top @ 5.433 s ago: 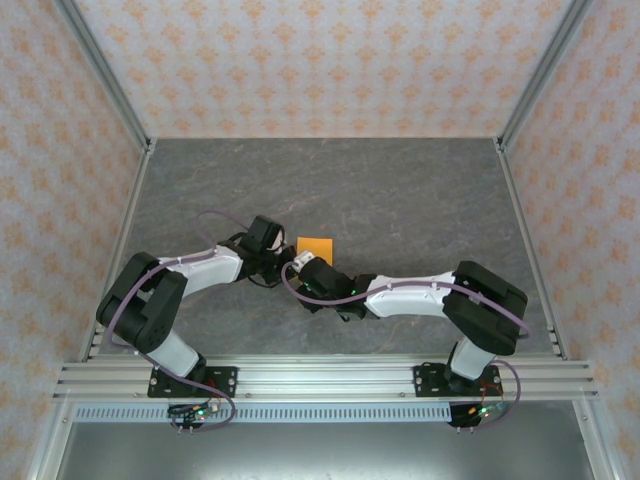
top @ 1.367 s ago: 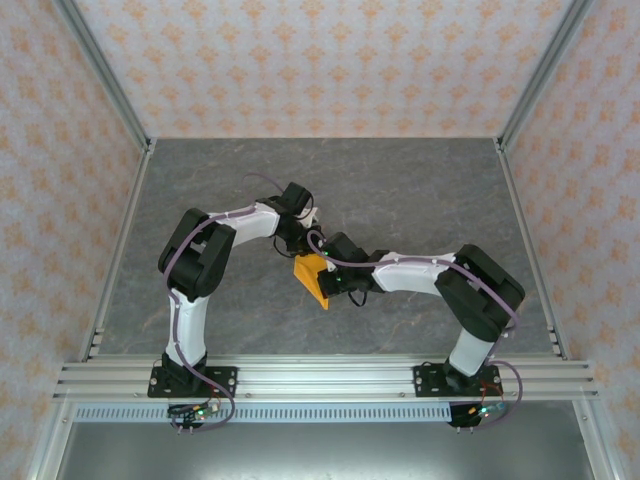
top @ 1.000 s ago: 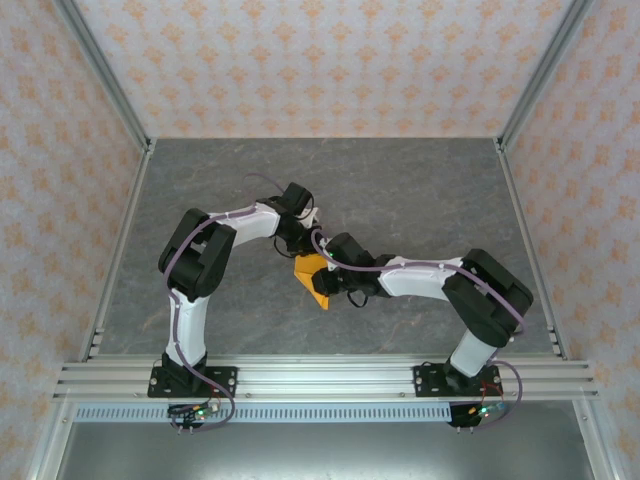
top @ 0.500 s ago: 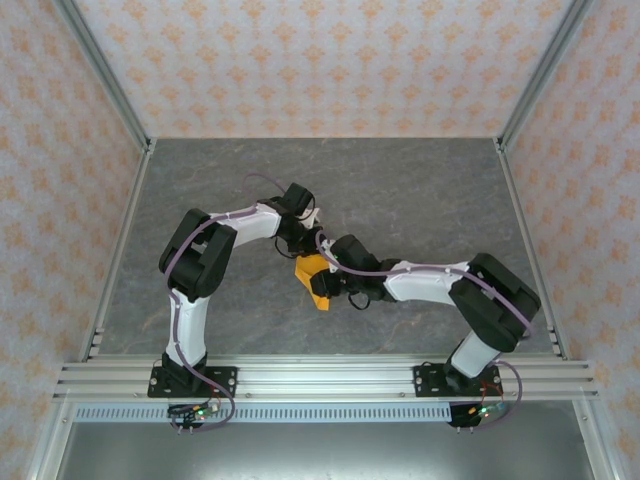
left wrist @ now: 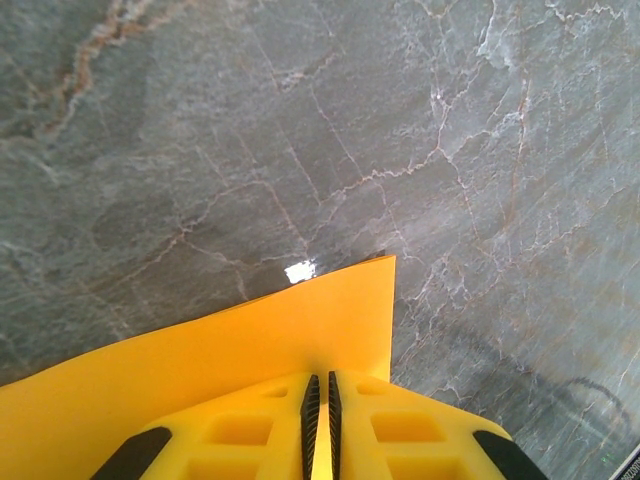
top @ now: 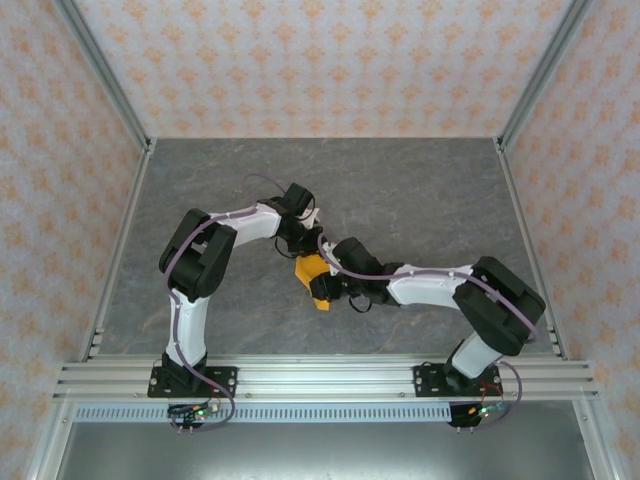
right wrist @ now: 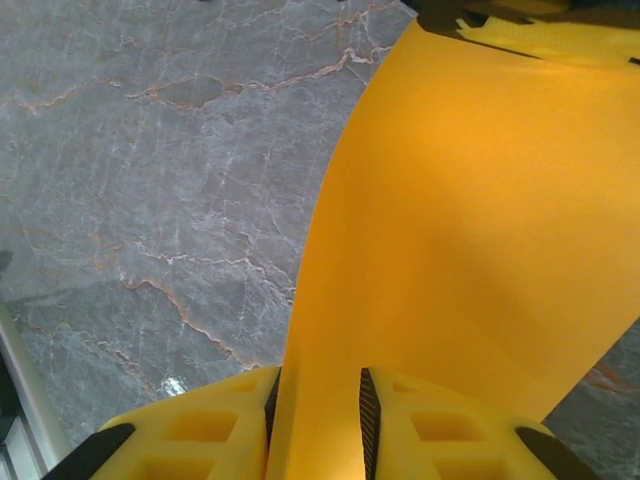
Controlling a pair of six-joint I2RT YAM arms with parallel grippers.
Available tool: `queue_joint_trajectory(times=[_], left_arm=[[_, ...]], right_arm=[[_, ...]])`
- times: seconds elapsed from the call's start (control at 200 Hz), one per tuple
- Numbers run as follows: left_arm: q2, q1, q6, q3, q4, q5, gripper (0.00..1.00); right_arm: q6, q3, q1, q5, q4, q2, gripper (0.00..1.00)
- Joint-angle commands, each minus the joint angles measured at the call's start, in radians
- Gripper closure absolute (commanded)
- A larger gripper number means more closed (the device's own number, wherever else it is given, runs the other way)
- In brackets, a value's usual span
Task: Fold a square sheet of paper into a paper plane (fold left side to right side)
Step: Third fold the triangle at the center of the table.
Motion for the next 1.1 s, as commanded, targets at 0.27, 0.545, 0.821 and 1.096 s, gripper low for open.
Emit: queue_joint_trajectory(times=[0.27,0.545,0.821,1.096], left_arm=[[0.056,-0.020,-0.008,-0.010,-0.041,-0.037,0.85],[0.058,-0.019,-0.010,-0.009,-0.040,-0.037,0.85],[0.059,-0.019,-0.010,-0.010,-0.040,-0.038,0.85],[0.060,-0.019,-0.012,-0.010,-0.038,-0.035,0.85]], right_arm=[[-0.006,-0.012,0.013,0.007,0.019,-0.037,0.71],[-0.008,-0.020,0.022,0.002,0.019,-0.044,0.71],[0.003,-0.061,0.027,0.032,0.040,-0.084,0.72],[-0.024,-0.017,0.016,0.013,0.037,-0.069,0.97]])
